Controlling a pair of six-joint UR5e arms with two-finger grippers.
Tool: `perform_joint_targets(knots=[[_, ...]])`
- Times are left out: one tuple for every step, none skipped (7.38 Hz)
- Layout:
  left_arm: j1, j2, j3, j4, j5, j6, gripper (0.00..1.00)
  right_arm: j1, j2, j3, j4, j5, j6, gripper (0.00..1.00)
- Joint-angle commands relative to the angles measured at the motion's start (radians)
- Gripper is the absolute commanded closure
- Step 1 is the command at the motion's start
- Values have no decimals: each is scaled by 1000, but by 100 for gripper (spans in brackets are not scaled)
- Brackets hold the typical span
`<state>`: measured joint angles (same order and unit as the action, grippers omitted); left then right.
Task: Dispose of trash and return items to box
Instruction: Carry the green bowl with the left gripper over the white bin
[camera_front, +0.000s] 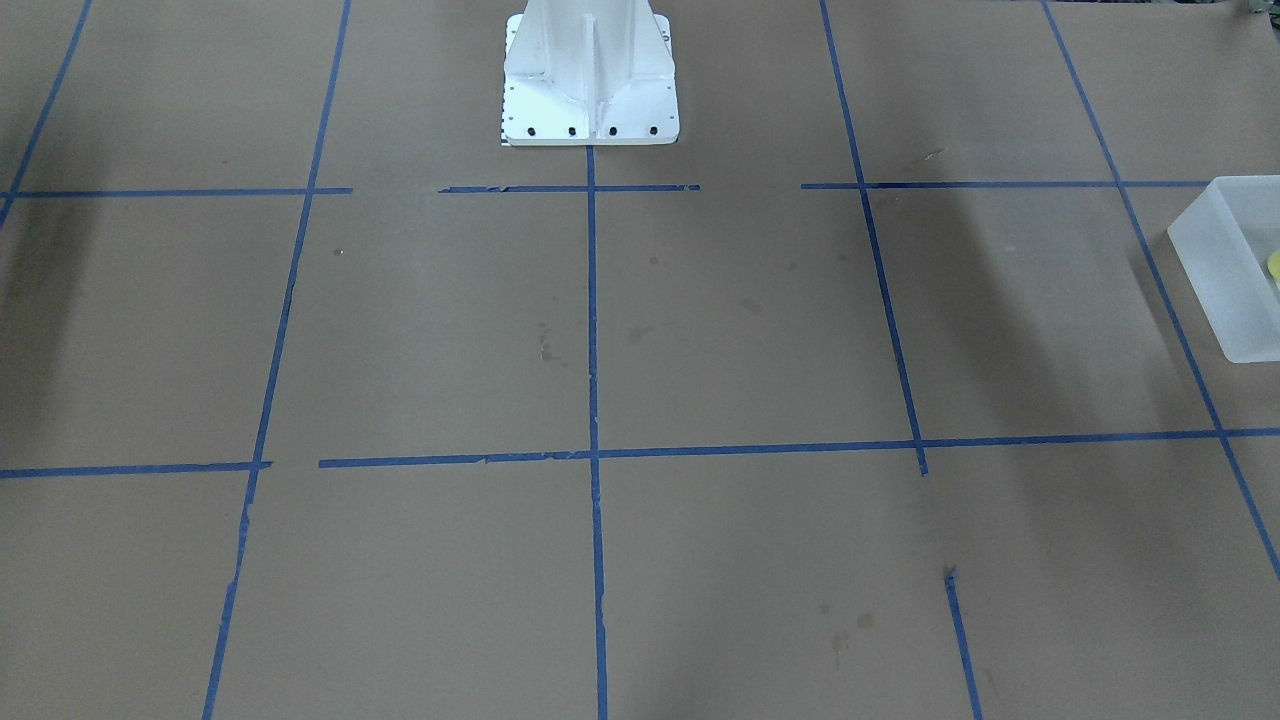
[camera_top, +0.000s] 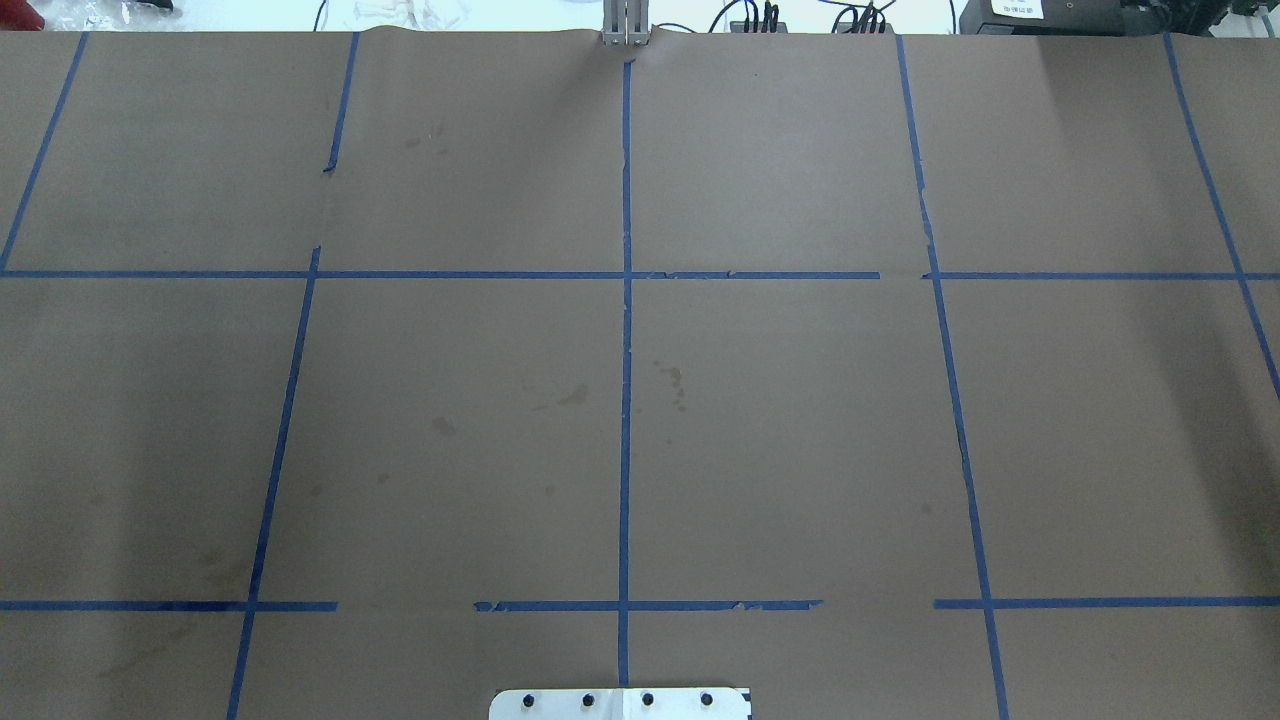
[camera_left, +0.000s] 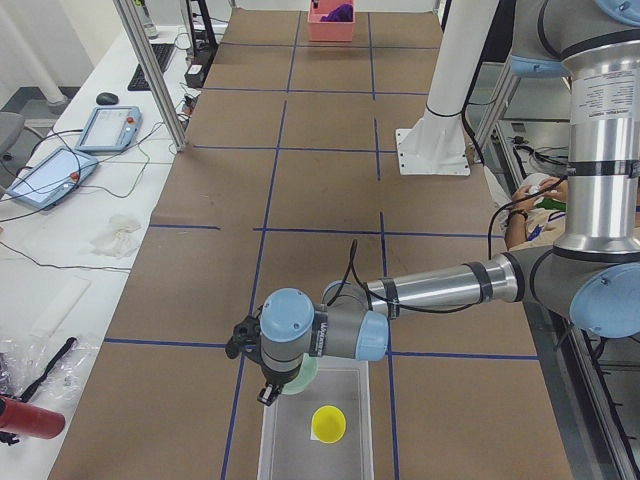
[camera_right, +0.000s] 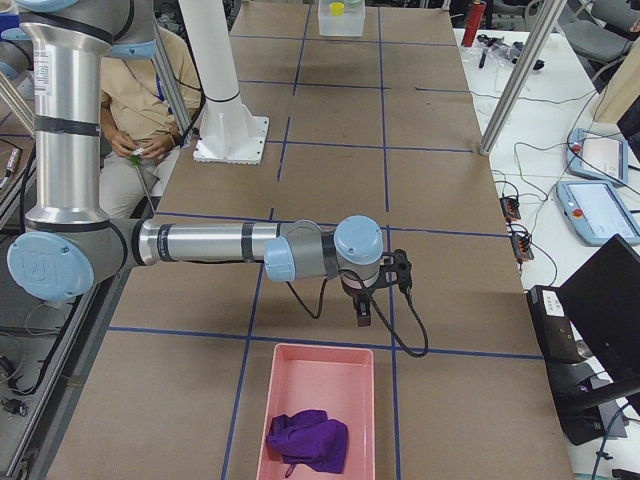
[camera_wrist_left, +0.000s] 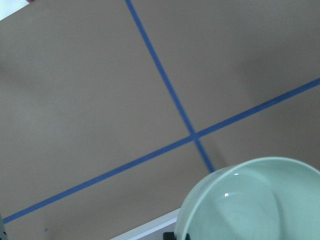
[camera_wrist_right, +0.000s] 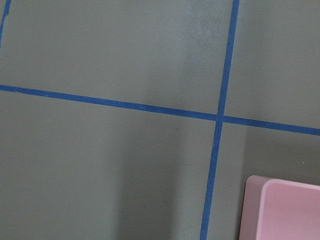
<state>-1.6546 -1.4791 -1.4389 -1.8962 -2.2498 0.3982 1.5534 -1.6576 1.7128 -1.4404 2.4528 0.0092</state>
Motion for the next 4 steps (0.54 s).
perform_joint_targets(knots=[[-2, 19, 29, -9, -2, 2, 100, -1, -27, 31, 0, 0, 2, 0], [-2, 19, 31, -9, -5, 2, 100, -1, -31, 31, 0, 0, 0, 0], [-1, 16, 49, -12, -40, -1, 100, 0, -34, 31, 0, 0, 0, 0], [1, 14, 66, -44, -48, -4, 100, -1, -34, 31, 0, 0, 0, 0]])
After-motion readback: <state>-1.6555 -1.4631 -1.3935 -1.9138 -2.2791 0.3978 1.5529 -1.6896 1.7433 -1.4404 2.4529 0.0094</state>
